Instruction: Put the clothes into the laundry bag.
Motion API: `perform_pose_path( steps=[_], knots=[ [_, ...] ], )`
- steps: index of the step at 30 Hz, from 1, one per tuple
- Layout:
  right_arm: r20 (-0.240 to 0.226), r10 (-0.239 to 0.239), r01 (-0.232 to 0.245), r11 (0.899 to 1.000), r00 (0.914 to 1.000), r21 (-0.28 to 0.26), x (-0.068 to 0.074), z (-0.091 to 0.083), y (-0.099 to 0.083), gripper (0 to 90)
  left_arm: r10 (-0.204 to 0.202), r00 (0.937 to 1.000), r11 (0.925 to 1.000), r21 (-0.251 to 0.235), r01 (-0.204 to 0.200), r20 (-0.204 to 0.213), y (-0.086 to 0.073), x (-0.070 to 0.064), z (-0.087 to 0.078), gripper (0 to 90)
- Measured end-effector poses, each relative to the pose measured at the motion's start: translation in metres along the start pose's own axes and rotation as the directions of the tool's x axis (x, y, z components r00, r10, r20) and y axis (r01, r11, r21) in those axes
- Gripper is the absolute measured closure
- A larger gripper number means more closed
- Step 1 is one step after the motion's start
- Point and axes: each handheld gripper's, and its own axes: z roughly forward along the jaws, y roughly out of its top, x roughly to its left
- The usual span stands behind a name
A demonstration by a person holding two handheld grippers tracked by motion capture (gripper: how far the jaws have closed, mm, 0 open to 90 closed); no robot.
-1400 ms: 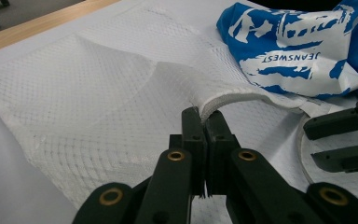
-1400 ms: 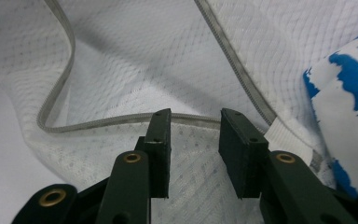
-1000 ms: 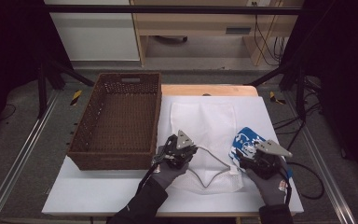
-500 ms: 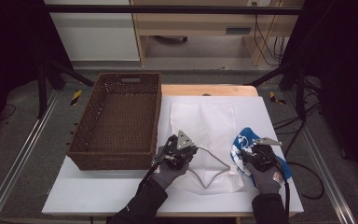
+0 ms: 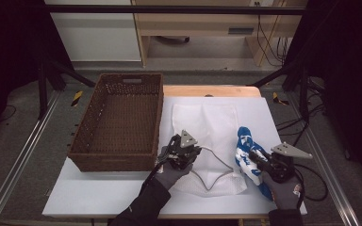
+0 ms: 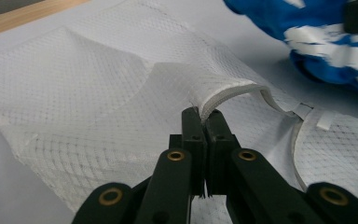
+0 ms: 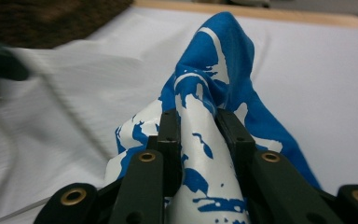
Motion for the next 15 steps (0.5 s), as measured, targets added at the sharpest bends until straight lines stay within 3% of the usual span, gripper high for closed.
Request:
perform_pose_path(
  steps=[2, 4, 5, 6, 7, 12, 15],
  knots=[
    [-0.075, -0.05, 0.047, 0.998, 0.9959, -0.047, 0.016, -0.015, 0.004, 73.5, -0.01, 0.9999, 0.9999, 0.006, 0.01, -0.007, 0.003, 0.0, 0.001, 88.4],
    [-0.097, -0.067, 0.061, 0.996, 0.993, -0.057, 0.022, -0.018, 0.005, 73.5, -0.017, 0.9998, 0.9998, 0.014, 0.018, -0.013, 0.005, 0.001, 0.003, 88.4],
    [-0.127, -0.107, 0.098, 0.992, 0.9861, -0.073, 0.034, -0.023, 0.007, 73.4, -0.021, 0.9997, 0.9996, 0.018, 0.022, -0.013, 0.007, 0.002, 0.004, 88.4],
    [-0.127, -0.107, 0.098, 0.992, 0.9861, -0.073, 0.034, -0.023, 0.007, 73.4, -0.026, 0.9996, 0.9994, 0.022, 0.026, -0.014, 0.008, 0.002, 0.005, 88.4],
    [-0.174, -0.129, 0.116, 0.99, 0.9764, -0.08, 0.045, -0.024, 0.009, 73.4, -0.034, 0.9993, 0.9991, 0.024, 0.034, -0.017, 0.01, 0.003, 0.006, 88.4],
    [-0.258, -0.19, 0.186, 0.982, 0.9474, -0.041, 0.07, -0.007, 0.006, 73.4, -0.061, 0.9981, 0.9981, 0.01, 0.061, -0.011, 0.017, 0.003, 0.005, 88.4],
    [-0.284, -0.202, 0.216, 0.976, 0.9374, 0.019, 0.083, 0.014, -0.001, 73.3, -0.061, 0.9981, 0.9981, -0.011, 0.061, -0.005, 0.019, 0.001, 0.002, 88.4]
  ],
)
